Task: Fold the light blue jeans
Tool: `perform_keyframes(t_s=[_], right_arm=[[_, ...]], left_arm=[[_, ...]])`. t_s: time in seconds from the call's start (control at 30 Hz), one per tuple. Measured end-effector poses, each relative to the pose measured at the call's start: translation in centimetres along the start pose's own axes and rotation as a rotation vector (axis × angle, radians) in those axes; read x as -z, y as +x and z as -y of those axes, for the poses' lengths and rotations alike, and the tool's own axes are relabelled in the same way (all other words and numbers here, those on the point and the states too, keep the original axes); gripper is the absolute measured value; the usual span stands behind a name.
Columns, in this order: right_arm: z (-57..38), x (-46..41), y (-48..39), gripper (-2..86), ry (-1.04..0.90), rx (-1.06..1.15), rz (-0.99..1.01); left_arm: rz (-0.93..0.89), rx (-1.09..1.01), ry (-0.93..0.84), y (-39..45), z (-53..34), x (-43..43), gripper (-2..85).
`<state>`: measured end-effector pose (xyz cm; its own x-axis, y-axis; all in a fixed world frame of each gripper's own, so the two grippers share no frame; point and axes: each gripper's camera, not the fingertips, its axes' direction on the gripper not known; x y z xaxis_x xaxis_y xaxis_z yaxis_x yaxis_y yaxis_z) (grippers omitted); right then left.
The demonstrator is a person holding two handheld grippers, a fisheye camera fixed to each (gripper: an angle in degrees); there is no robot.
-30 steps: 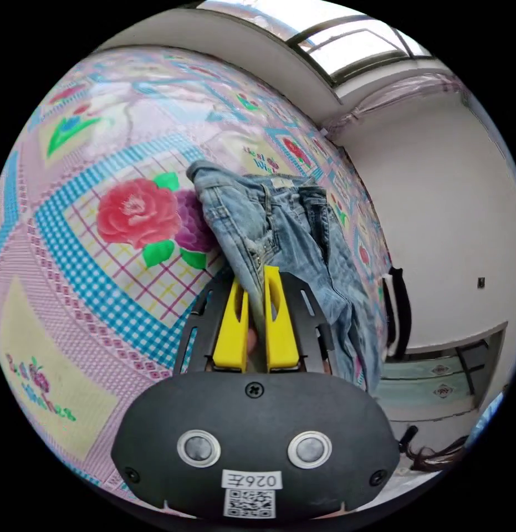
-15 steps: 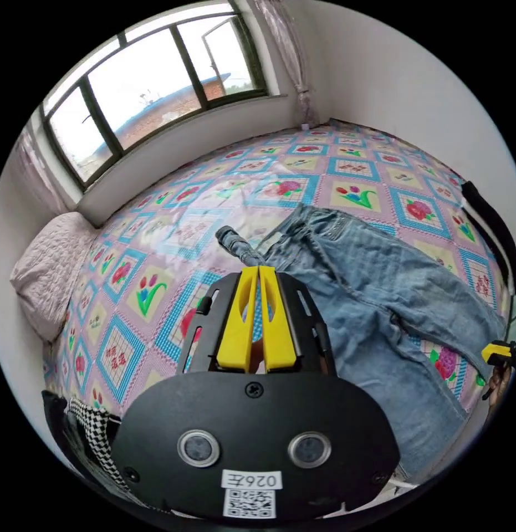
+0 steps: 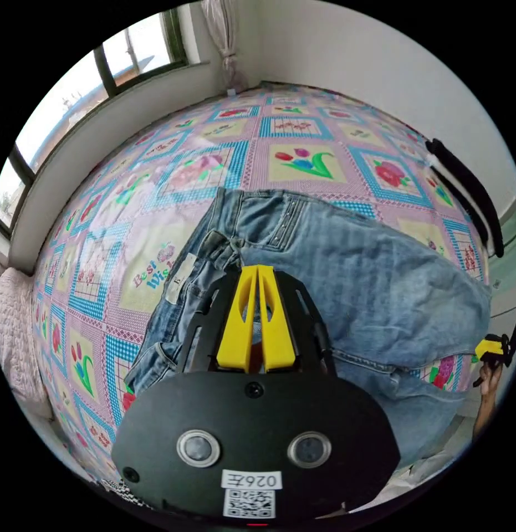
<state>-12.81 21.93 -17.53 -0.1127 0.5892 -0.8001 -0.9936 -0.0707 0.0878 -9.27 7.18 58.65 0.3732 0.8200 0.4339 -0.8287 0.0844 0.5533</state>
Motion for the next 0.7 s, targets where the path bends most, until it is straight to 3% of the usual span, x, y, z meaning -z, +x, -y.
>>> perform_keyframes(t_s=[0.03,0.13,0.27,0.53,0.7], right_arm=[[-0.1,0.1,0.4,-0.9,0.002,0.005,-0.075],[-1.5,-0.1,2.8,-0.9,-0.065,-0.020,-0.240],[-4.5,1.6,6.4,-0.9,-0.032,-0.144,-0.154],[-7.4,8.8,8.0,-0.9,0.141,-0.218,-0.234],[-11.0,12.7,7.9,-0.7,0.181,-0.262,-0.256]], left_arm=[[0.004,0.004,-0.033,-0.7,-0.2,-1.0,-0.8],[-0.174,0.129,0.091,-5.3,-3.8,-0.8,-0.8],[-0.300,0.223,0.126,-9.5,-6.6,-0.8,-0.9],[-0.368,0.402,0.055,-13.5,-5.7,0.9,-1.0],[-0.244,0.435,0.130,-14.4,-9.2,7.6,-1.0]])
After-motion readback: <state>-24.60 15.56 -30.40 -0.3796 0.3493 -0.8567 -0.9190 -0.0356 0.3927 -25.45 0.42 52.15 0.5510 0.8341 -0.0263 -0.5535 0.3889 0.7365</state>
